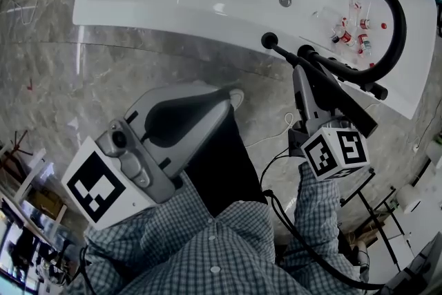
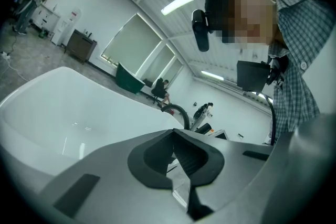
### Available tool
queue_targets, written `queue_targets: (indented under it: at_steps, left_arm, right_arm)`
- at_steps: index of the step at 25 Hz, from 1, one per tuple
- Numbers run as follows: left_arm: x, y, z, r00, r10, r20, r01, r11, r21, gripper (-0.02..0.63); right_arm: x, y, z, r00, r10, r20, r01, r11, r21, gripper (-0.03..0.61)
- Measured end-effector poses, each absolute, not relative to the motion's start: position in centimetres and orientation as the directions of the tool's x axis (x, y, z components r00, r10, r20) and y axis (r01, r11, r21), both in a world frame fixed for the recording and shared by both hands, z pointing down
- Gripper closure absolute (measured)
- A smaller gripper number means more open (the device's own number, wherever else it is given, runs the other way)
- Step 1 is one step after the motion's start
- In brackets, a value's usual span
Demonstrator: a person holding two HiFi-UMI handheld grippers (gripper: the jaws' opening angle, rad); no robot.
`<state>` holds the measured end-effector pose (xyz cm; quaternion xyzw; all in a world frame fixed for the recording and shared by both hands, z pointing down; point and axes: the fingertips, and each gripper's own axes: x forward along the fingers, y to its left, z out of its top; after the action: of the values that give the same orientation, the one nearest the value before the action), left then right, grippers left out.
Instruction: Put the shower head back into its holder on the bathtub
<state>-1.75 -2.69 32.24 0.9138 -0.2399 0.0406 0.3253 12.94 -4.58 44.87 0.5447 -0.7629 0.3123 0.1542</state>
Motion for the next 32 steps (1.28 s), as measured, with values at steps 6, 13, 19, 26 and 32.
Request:
queue_targets:
  at_steps: [6,13,19,26,32]
  left_arm:
    - [-1.4,-3.4,34.8,0.880,-0.406,0.248,-0.470,-0.663,0.583,0.604]
    - [-0.8,-4.0,35.6,0.884,-0.401,0.239,-0.462,-0.678,0.571,0.604]
    - [-0.7,-4.0,34.9,0.888,-0.391,0.241,-0.457,-0.695,0.556,0.604]
    - [-0.9,-3.8,35.8,0.887,-0.389,0.249,-0.459,-0.680,0.572,0.604]
    - [-1.0,-3.5,36.3,0.885,-0.392,0.251,-0.461,-0.669,0.583,0.604]
  right_arm:
    - [12.8,-5.3,48.6,-0.361,-0.710,0.604,-0.930,0.227,-0.290,0.443]
    - [13.0,-5.9,51.4,-0.342,-0.700,0.626,-0.938,0.214,-0.274,0.443]
    - [12.3,-6.2,52.1,-0.329,-0.697,0.637,-0.943,0.212,-0.256,0.443]
    - [12.1,-6.7,54.2,-0.325,-0.686,0.651,-0.946,0.220,-0.240,0.443]
    - [11.3,-7.1,55.5,-0.327,-0.669,0.667,-0.945,0.242,-0.221,0.443]
